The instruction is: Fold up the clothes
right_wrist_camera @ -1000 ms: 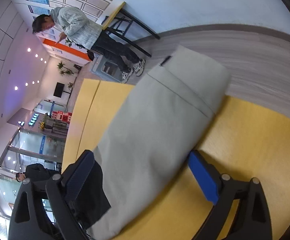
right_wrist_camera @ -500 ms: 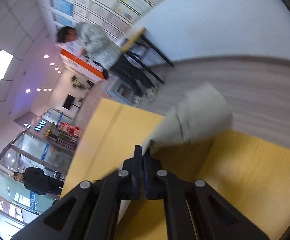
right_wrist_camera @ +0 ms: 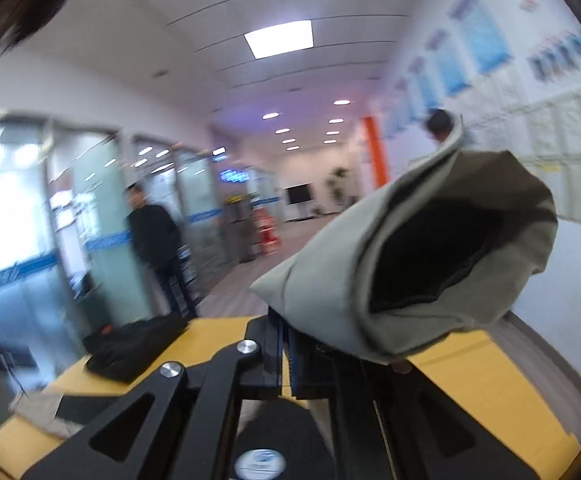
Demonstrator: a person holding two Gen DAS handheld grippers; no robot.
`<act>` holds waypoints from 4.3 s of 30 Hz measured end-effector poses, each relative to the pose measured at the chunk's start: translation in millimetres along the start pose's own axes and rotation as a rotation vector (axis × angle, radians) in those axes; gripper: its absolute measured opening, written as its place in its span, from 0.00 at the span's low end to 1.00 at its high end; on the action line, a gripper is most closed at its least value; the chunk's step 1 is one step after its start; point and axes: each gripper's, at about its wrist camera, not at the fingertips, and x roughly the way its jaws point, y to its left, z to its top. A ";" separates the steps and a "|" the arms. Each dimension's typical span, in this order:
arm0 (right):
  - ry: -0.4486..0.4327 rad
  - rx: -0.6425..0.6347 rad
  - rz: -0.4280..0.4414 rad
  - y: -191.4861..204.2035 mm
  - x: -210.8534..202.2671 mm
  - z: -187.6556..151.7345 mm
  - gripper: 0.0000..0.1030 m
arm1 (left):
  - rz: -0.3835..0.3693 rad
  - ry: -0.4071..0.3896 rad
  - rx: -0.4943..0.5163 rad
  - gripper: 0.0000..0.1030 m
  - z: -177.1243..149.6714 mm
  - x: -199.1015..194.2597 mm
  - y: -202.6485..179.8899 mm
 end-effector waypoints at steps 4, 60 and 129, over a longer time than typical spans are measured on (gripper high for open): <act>0.143 -0.139 0.125 131.4 69.6 -62.5 0.02 | 0.154 -0.034 -0.003 1.00 -19.6 -84.2 99.4; 0.688 -0.100 -0.288 -175.1 13.5 -212.0 0.78 | -0.225 0.249 0.199 1.00 -164.3 261.0 -58.8; 0.479 0.190 0.139 86.0 55.2 -166.1 0.84 | -0.182 -0.400 -0.894 0.08 -116.1 -22.0 222.3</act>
